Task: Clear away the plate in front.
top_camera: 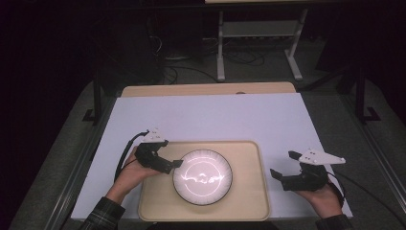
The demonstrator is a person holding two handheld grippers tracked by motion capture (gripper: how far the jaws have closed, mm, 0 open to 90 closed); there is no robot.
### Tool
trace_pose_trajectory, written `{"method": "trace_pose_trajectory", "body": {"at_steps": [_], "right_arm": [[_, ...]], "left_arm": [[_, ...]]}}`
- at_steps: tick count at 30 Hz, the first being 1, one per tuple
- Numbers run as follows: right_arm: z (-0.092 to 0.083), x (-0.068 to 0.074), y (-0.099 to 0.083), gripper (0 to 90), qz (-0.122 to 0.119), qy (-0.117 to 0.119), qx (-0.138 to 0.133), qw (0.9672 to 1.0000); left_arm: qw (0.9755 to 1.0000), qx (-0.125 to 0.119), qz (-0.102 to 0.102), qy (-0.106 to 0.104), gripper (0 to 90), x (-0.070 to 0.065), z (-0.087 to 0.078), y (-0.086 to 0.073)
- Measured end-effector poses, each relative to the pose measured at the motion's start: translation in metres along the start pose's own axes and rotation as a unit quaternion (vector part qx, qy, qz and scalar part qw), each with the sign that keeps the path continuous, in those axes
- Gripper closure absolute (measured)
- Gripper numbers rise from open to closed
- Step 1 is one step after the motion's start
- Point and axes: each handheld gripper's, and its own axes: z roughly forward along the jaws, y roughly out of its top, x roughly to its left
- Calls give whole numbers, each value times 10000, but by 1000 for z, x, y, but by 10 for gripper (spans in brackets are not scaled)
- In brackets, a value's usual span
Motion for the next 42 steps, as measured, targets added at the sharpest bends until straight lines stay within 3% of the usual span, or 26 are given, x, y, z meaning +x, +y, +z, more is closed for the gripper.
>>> {"method": "trace_pose_trajectory", "body": {"at_steps": [18, 24, 38, 41, 42], "right_arm": [[0, 0, -1, 59, -24, 26, 50, 10000], [0, 0, -2, 59, -32, 34, 71, 10000], [1, -1, -5, 59, -44, 6, 131, 9999], [4, -5, -8, 58, 8, -56, 180, 9998], [7, -8, -10, 57, 74, -79, 251, 9996]], "left_arm": [[9978, -380, -53, 541, 0, 8, -53, -24], [9971, -385, 13, 654, 0, 10, -62, -33], [9951, -392, -221, 885, 0, 19, -82, -64], [9945, -339, -268, 957, 0, 22, -82, -70], [9933, -221, -341, 1081, 0, 27, -80, -75]]}}
